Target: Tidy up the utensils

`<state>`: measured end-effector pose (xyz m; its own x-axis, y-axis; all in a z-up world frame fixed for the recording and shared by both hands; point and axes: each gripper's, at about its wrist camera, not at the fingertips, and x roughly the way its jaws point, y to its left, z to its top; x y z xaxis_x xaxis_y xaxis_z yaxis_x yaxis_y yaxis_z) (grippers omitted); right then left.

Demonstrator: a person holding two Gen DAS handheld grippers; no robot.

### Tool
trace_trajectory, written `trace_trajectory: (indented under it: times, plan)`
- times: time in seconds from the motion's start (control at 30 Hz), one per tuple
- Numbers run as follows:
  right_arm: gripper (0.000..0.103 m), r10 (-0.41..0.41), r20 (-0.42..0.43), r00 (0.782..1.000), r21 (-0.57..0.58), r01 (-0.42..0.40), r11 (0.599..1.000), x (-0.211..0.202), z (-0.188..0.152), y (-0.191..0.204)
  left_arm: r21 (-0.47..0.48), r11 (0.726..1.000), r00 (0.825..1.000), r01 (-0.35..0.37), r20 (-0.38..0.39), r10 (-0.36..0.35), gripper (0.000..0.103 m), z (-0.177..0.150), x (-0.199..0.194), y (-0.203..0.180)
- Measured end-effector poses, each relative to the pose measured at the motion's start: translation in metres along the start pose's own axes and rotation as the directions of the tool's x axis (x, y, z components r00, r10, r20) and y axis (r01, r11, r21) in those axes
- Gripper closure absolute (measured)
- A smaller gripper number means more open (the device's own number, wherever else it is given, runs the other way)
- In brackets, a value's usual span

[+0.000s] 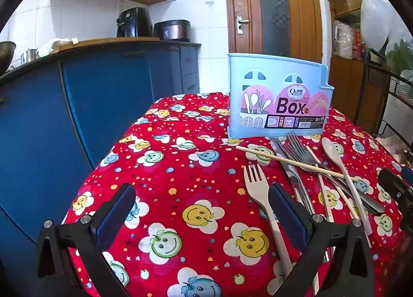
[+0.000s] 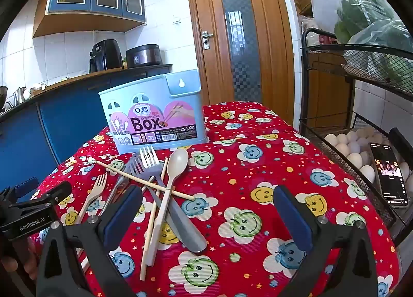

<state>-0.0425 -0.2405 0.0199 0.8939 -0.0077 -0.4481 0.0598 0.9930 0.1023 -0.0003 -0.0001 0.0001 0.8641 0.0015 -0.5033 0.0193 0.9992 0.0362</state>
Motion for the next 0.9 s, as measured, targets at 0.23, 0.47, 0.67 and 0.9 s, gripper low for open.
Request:
trace_trajectory:
  times: [0.23, 0.47, 0.67, 0.9]
  plan:
    - [0.0, -0.001, 0.0, 1.0, 0.0, 0.001, 1.0, 0.0, 0.0, -0.0002, -0.002, 1.0, 1.0, -0.003, -0.002, 0.003, 0.001, 0.0003, -0.0004, 0.0002]
    - [0.0, -0.001, 0.0, 1.0, -0.002, 0.001, 1.0, 0.0002, 0.0001, 0.0003, 0.001, 1.0, 1.0, -0.004, -0.001, 0.004, 0.001, 0.0, 0.0001, -0.0001]
    - [0.0, -0.002, 0.0, 1.0, -0.002, 0.002, 1.0, 0.0002, 0.0, 0.0004, -0.002, 1.0, 1.0, -0.005, -0.002, 0.005, 0.001, -0.0003, 0.0, 0.0001]
    - [0.0, -0.001, 0.001, 1.0, -0.002, 0.001, 1.0, 0.0001, -0.0001, 0.0003, -0.004, 1.0, 1.0, -0.005, -0.002, 0.005, 0.001, -0.0011, 0.0005, 0.002]
